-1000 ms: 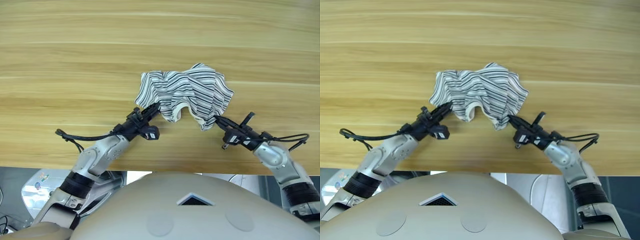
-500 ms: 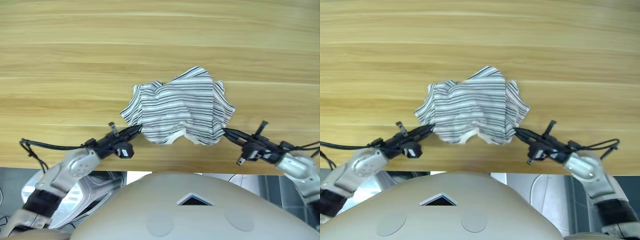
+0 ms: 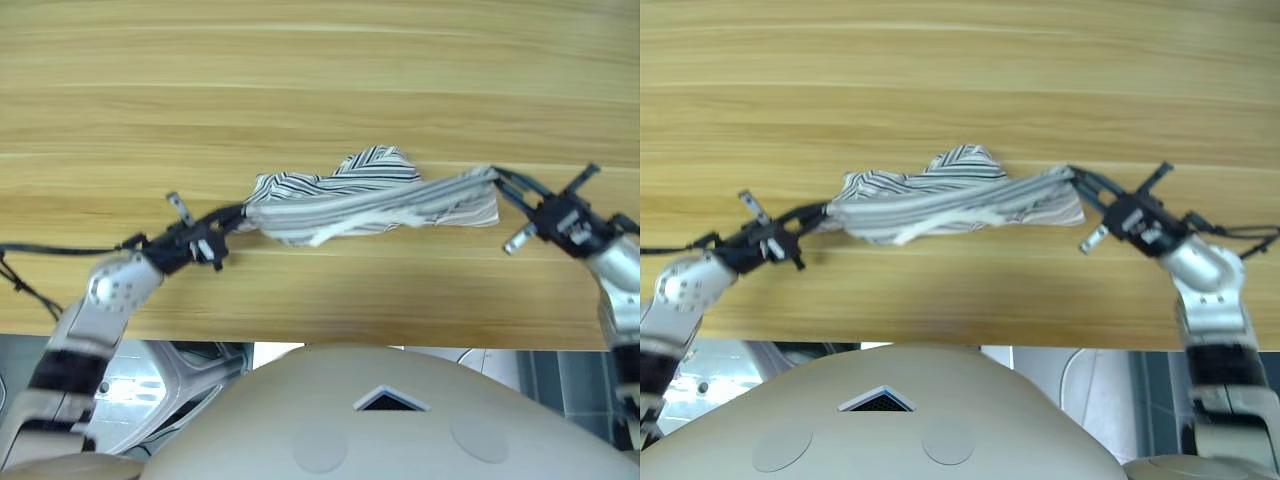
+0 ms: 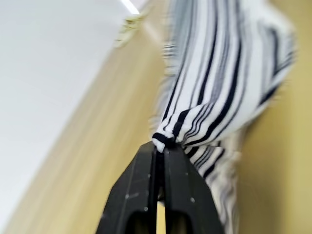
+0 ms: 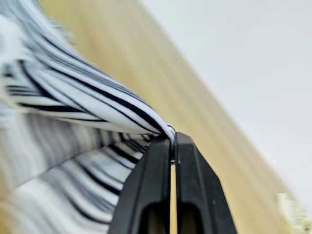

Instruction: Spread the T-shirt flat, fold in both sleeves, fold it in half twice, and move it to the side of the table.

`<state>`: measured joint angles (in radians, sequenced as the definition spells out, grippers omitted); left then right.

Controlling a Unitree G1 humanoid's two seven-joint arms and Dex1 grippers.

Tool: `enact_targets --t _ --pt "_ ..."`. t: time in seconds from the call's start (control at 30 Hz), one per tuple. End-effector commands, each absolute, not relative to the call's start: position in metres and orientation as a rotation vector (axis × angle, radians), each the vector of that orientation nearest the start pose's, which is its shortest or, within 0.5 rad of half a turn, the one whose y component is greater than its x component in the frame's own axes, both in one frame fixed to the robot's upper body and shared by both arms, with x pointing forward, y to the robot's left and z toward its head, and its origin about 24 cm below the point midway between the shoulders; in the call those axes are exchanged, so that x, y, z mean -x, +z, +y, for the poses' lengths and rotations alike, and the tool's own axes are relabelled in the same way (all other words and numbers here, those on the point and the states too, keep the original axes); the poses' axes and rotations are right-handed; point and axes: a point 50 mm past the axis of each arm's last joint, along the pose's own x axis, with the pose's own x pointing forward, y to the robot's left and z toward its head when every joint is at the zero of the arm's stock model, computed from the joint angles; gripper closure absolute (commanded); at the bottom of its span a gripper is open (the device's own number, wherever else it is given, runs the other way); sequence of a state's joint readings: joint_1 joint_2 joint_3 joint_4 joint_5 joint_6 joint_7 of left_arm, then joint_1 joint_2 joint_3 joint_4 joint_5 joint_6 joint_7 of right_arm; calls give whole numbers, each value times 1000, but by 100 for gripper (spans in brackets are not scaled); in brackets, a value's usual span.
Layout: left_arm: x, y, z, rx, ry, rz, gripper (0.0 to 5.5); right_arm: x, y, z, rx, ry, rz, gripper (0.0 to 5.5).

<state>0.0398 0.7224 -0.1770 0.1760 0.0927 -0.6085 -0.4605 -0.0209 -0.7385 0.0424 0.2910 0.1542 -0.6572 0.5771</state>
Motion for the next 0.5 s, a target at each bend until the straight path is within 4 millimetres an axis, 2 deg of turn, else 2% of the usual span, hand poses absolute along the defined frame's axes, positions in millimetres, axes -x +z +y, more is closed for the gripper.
enact_targets --t 0.03,0.07,0.1,0.13,0.17,0.2,0.23,0.3,0.37,0.4,0.43,0.47,0.5 --pt "-416 277 171 -182 95 -532 550 -408 284 -217 510 -396 -562 550" --pt "-405 339 171 -24 233 -721 550 -391 340 -220 428 -596 -795 550" --pt "-388 381 173 89 302 -889 550 -373 376 -220 369 -703 -990 550" --pt "-366 412 172 135 292 -1091 550 -352 400 -217 338 -750 -1184 550" --pt "-347 426 174 132 286 -1260 550 -336 409 -218 322 -766 -1317 550" --pt "-334 428 177 118 285 -1375 550 -326 410 -222 318 -775 -1400 550" --pt "-327 420 181 97 250 -1442 550 -321 403 -227 320 -747 -1436 550" --pt "-337 375 187 -11 148 -1367 550 -327 367 -230 365 -545 -1375 550" --pt "-358 296 189 -188 0 -1084 550 -343 301 -227 470 -235 -1138 550" --pt "-360 245 193 -278 -78 -912 550 -343 257 -226 558 -64 -984 550" --pt "-352 191 196 -392 -189 -744 550 -331 209 -229 644 123 -836 550" --pt "-340 160 199 -454 -264 -646 550 -318 181 -231 686 243 -748 550" --pt "-316 114 205 -559 -388 -502 550 -291 138 -236 731 412 -598 550"
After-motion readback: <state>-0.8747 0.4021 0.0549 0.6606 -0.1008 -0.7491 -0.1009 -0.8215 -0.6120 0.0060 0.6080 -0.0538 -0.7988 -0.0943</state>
